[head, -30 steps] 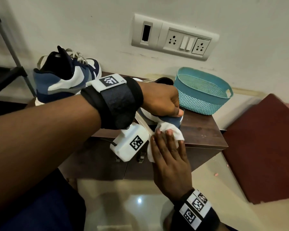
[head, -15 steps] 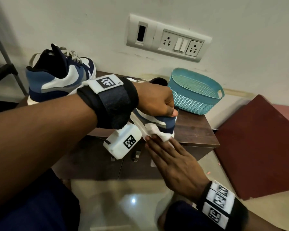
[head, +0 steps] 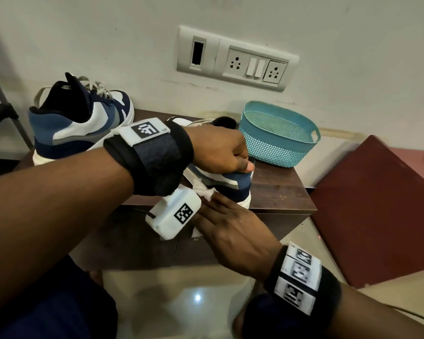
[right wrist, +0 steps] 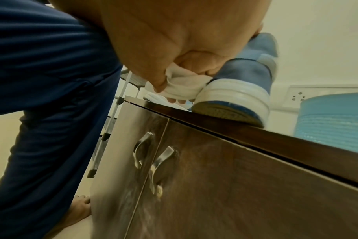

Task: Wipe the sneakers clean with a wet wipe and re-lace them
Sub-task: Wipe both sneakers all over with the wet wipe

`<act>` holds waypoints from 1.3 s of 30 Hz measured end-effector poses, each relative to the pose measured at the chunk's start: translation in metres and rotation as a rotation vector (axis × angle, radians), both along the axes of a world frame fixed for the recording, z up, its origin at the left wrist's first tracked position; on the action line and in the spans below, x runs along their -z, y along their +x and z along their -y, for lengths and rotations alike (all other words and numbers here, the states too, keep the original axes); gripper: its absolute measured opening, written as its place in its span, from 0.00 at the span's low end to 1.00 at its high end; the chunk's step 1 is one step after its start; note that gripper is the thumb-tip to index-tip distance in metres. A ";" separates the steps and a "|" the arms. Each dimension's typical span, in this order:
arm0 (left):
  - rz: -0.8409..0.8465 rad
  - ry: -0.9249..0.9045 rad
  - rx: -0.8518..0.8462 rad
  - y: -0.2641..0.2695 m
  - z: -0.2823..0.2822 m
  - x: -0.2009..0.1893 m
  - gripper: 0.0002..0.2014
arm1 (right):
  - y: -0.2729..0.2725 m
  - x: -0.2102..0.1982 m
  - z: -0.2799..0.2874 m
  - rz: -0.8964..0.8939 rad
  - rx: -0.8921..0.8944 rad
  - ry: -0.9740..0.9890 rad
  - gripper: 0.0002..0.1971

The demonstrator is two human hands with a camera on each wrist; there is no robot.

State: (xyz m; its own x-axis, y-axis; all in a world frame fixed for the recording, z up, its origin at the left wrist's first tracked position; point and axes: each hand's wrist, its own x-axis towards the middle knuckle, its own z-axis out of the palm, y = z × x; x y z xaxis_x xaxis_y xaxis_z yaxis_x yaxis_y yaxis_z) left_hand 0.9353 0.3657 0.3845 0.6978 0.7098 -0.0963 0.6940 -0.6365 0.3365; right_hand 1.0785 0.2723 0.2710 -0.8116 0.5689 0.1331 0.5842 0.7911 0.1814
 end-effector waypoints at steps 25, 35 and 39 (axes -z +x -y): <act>0.021 -0.052 -0.031 0.006 0.004 -0.006 0.21 | 0.067 -0.058 0.027 -2.258 0.703 -0.489 0.09; 0.189 -0.330 -0.132 0.008 0.006 -0.004 0.23 | -0.040 0.045 0.017 -1.376 0.522 0.003 0.28; 0.195 -0.337 -0.169 0.010 0.006 -0.004 0.24 | -0.047 0.050 0.017 -1.312 0.579 0.084 0.30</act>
State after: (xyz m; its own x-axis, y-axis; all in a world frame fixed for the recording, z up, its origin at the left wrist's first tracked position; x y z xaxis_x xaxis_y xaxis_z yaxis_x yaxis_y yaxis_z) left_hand 0.9457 0.3600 0.3880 0.6025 0.7672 -0.2201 0.6818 -0.3513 0.6417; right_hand 1.0317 0.2548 0.2215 0.2602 0.7237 0.6392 0.5933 0.4025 -0.6972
